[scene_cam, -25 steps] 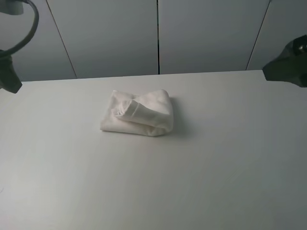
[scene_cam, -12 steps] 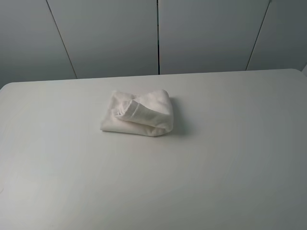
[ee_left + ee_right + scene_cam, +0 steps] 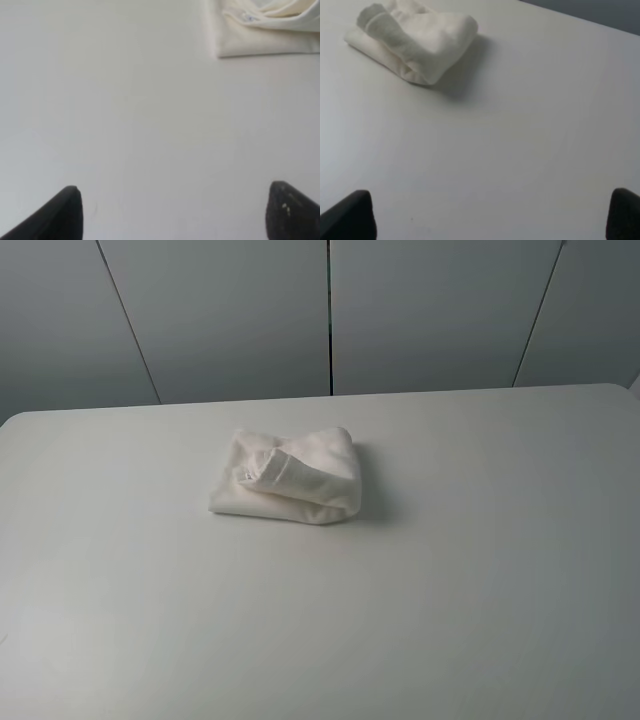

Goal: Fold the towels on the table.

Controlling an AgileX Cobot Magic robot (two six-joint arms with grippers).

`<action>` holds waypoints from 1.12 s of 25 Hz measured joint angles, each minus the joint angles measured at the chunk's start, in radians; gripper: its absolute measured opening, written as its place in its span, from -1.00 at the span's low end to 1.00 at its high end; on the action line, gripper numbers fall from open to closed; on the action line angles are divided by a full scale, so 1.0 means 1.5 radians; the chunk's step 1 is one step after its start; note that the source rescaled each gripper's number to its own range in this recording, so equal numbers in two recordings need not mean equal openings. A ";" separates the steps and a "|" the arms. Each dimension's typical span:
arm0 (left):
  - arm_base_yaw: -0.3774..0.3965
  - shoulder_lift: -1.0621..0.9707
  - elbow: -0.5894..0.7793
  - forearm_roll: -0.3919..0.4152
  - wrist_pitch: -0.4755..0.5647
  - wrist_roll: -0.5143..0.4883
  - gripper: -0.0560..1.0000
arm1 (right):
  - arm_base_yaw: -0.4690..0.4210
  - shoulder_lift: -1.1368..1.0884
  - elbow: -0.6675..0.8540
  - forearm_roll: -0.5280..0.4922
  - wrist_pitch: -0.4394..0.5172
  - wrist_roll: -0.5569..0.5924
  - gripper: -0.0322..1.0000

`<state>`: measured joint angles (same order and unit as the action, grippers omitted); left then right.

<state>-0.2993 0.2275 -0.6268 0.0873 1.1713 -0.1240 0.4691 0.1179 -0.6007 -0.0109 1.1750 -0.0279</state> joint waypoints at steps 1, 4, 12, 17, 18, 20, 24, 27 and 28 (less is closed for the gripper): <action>0.000 -0.024 0.007 0.000 0.000 0.000 0.89 | 0.000 -0.013 0.007 0.002 -0.003 -0.004 1.00; 0.000 -0.090 0.024 -0.003 -0.003 0.000 0.89 | 0.000 -0.051 0.025 0.003 -0.021 -0.011 1.00; 0.000 -0.149 0.050 -0.039 -0.007 0.010 0.89 | 0.000 -0.076 0.059 0.017 -0.046 -0.034 1.00; 0.000 -0.152 0.073 -0.039 -0.047 0.031 0.89 | 0.000 -0.079 0.059 0.017 -0.048 -0.034 1.00; 0.000 -0.152 0.074 -0.039 -0.050 0.032 0.89 | 0.000 -0.079 0.059 0.017 -0.049 -0.034 1.00; 0.000 -0.152 0.074 -0.039 -0.053 0.033 0.89 | 0.000 -0.079 0.059 0.017 -0.049 -0.034 1.00; 0.000 -0.152 0.074 -0.039 -0.054 0.034 0.89 | 0.000 -0.079 0.059 0.017 -0.049 -0.036 1.00; 0.000 -0.152 0.074 -0.039 -0.054 0.034 0.89 | 0.000 -0.079 0.059 0.017 -0.050 -0.034 1.00; 0.000 -0.152 0.074 -0.039 -0.054 0.034 0.89 | 0.000 -0.079 0.059 0.017 -0.050 -0.029 1.00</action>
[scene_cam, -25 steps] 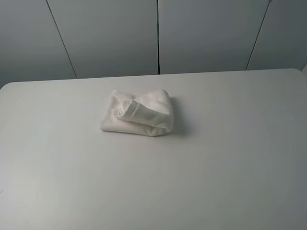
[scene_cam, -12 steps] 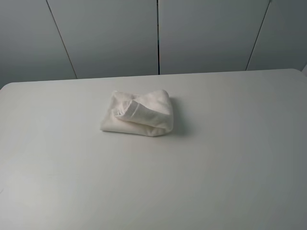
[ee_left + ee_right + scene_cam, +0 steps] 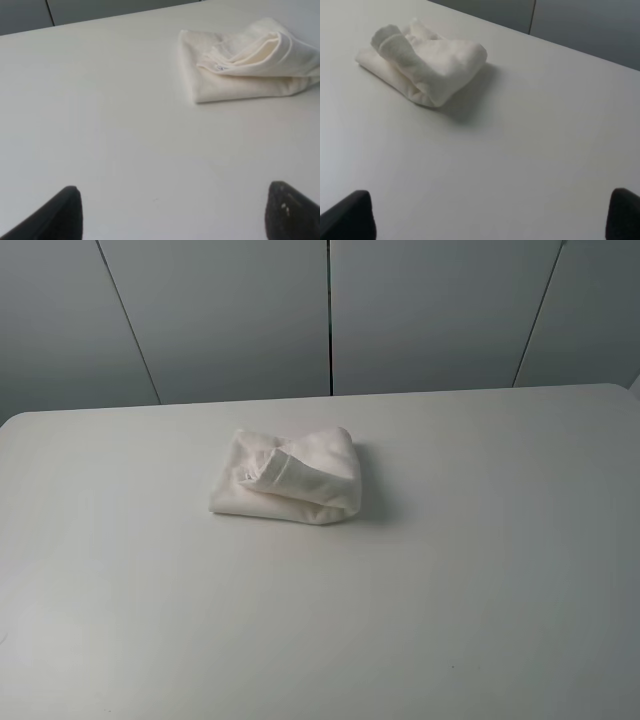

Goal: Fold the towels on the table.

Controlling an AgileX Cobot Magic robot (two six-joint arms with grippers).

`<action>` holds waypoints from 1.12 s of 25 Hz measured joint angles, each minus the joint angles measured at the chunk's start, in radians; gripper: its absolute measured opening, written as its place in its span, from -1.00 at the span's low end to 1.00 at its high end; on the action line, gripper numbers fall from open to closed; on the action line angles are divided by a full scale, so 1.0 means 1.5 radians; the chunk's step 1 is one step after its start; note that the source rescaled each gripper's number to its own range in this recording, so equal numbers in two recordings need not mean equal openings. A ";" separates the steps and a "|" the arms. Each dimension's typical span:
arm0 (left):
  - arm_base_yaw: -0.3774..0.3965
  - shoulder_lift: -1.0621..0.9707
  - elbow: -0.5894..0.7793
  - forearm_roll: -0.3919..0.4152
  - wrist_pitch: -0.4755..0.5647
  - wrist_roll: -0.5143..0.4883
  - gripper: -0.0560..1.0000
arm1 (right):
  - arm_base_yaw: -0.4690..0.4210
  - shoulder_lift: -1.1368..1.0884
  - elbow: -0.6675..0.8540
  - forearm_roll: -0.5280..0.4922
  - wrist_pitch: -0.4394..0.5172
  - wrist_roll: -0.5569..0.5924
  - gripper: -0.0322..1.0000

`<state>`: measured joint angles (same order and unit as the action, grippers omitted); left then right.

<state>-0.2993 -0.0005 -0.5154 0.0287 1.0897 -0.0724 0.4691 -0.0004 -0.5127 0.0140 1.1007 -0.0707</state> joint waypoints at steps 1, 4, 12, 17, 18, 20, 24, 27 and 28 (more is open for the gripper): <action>0.003 0.000 0.000 0.000 0.000 0.000 0.89 | 0.000 0.000 0.000 -0.001 0.000 0.008 1.00; 0.027 0.000 0.001 0.000 0.000 -0.002 0.89 | -0.016 0.000 0.000 -0.014 0.000 0.034 1.00; 0.194 0.000 0.003 0.000 -0.001 -0.004 0.89 | -0.199 0.000 0.000 -0.019 -0.001 0.047 1.00; 0.223 0.000 0.003 0.001 -0.001 -0.004 0.90 | -0.243 0.000 0.000 -0.019 -0.001 0.047 1.00; 0.223 0.000 0.003 0.001 -0.001 -0.004 0.90 | -0.243 0.000 0.000 -0.019 -0.001 0.047 1.00; 0.224 0.000 0.003 0.001 -0.001 -0.004 0.90 | -0.243 0.000 0.000 -0.019 -0.001 0.047 1.00; 0.224 0.000 0.003 0.001 -0.001 -0.004 0.90 | -0.243 0.000 0.000 0.000 -0.001 0.047 1.00; 0.224 0.000 0.003 0.001 -0.001 -0.004 0.90 | -0.243 0.000 0.000 0.000 -0.001 0.047 1.00; 0.224 0.000 0.003 0.001 -0.001 -0.004 0.90 | -0.243 0.000 0.000 0.000 -0.001 0.047 1.00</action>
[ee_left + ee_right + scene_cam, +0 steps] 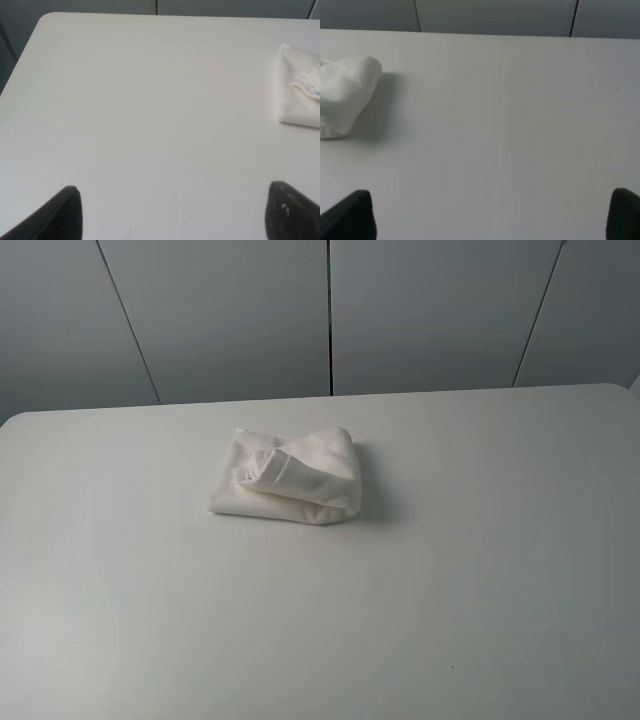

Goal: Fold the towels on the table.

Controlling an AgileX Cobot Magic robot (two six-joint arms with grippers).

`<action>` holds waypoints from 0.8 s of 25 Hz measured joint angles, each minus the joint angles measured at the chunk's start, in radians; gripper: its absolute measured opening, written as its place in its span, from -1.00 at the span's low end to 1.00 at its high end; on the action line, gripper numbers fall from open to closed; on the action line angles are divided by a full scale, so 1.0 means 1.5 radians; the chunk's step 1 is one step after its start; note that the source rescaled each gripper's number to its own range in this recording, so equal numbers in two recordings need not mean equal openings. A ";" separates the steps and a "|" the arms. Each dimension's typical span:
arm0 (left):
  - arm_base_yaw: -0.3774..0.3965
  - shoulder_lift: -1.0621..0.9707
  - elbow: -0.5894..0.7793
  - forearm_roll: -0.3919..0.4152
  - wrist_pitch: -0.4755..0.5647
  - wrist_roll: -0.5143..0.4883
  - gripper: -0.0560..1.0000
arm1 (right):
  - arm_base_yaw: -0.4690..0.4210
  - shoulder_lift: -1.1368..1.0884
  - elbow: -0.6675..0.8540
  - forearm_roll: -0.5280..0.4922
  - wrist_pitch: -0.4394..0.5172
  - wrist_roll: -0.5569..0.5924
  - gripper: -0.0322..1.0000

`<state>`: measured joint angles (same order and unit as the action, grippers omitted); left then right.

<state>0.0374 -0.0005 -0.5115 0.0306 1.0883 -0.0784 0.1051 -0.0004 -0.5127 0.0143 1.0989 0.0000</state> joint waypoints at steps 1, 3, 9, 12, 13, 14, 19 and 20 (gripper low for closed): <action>0.000 0.000 0.000 0.000 0.000 0.000 0.90 | 0.000 0.000 0.000 -0.001 0.000 0.000 1.00; 0.000 0.000 0.000 0.000 0.000 0.000 0.92 | 0.000 0.000 0.000 -0.001 0.000 0.000 1.00; 0.000 0.000 0.000 0.000 0.000 0.000 1.00 | 0.000 0.000 0.000 0.000 0.000 -0.010 1.00; 0.000 0.000 0.000 0.000 0.000 0.000 1.00 | 0.000 0.000 0.000 0.000 0.000 -0.010 1.00; 0.000 0.000 0.000 0.000 0.000 0.000 1.00 | 0.000 0.000 0.000 0.000 0.000 -0.010 1.00; 0.000 0.000 0.000 0.000 0.000 0.000 1.00 | 0.000 0.000 0.000 0.000 0.000 -0.006 1.00; 0.000 0.000 0.000 0.000 0.000 0.001 1.00 | 0.000 0.000 0.000 0.000 0.000 0.000 1.00; 0.000 0.000 0.000 0.000 0.000 0.001 1.00 | 0.000 0.000 0.000 0.000 0.000 0.000 1.00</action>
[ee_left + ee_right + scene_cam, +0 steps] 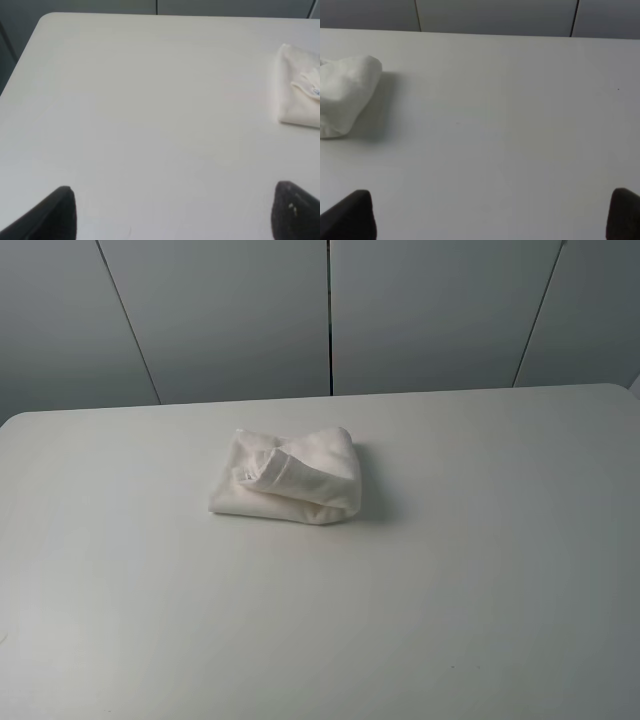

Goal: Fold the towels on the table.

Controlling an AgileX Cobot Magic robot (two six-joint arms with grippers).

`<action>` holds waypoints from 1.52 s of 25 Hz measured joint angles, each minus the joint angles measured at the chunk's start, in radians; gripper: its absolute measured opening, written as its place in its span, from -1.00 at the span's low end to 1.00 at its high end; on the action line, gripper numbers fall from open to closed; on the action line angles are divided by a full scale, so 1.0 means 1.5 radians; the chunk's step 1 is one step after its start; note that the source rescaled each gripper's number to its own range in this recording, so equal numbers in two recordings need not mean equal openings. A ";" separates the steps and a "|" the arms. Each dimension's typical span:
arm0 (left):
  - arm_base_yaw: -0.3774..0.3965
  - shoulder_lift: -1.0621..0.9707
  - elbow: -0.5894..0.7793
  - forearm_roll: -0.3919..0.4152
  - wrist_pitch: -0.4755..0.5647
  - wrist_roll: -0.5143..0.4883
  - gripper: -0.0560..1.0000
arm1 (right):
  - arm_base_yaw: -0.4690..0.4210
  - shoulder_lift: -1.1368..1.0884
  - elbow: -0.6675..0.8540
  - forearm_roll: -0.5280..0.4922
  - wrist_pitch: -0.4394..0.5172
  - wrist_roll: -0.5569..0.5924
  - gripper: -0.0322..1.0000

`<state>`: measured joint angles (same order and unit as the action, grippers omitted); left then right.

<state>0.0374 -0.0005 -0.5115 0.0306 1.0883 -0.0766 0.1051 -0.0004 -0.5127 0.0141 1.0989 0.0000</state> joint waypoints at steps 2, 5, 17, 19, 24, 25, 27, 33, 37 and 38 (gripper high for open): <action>0.000 0.000 0.000 0.000 0.000 0.000 1.00 | 0.000 0.000 0.000 0.000 0.000 0.000 1.00; 0.000 0.000 0.000 0.000 0.000 0.000 1.00 | 0.000 0.000 0.000 0.000 0.000 0.000 1.00; 0.000 0.000 0.000 0.000 0.000 0.000 1.00 | 0.000 0.000 0.000 0.000 0.000 0.000 1.00; 0.000 0.000 0.000 0.000 0.000 0.000 1.00 | 0.000 0.000 0.000 0.000 0.000 0.000 1.00; 0.000 0.000 0.000 0.000 0.000 0.000 1.00 | 0.000 0.000 0.000 0.000 0.000 0.000 1.00; 0.000 0.000 0.000 0.000 0.000 0.000 1.00 | 0.000 0.000 0.000 0.000 0.000 0.000 1.00; 0.000 0.000 0.000 0.000 0.000 0.000 1.00 | 0.000 0.000 0.000 0.000 0.000 0.000 1.00; 0.000 0.000 0.000 0.000 0.000 0.000 1.00 | 0.000 0.000 0.000 0.000 0.000 0.000 1.00; 0.000 0.000 0.000 0.000 0.000 0.000 1.00 | 0.000 0.000 0.000 0.000 0.000 0.000 1.00; 0.000 0.000 0.000 0.000 0.000 0.000 1.00 | 0.000 0.000 0.000 0.000 0.000 0.000 1.00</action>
<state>0.0374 -0.0005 -0.5115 0.0306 1.0883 -0.0766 0.1051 -0.0004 -0.5127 0.0141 1.0989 0.0000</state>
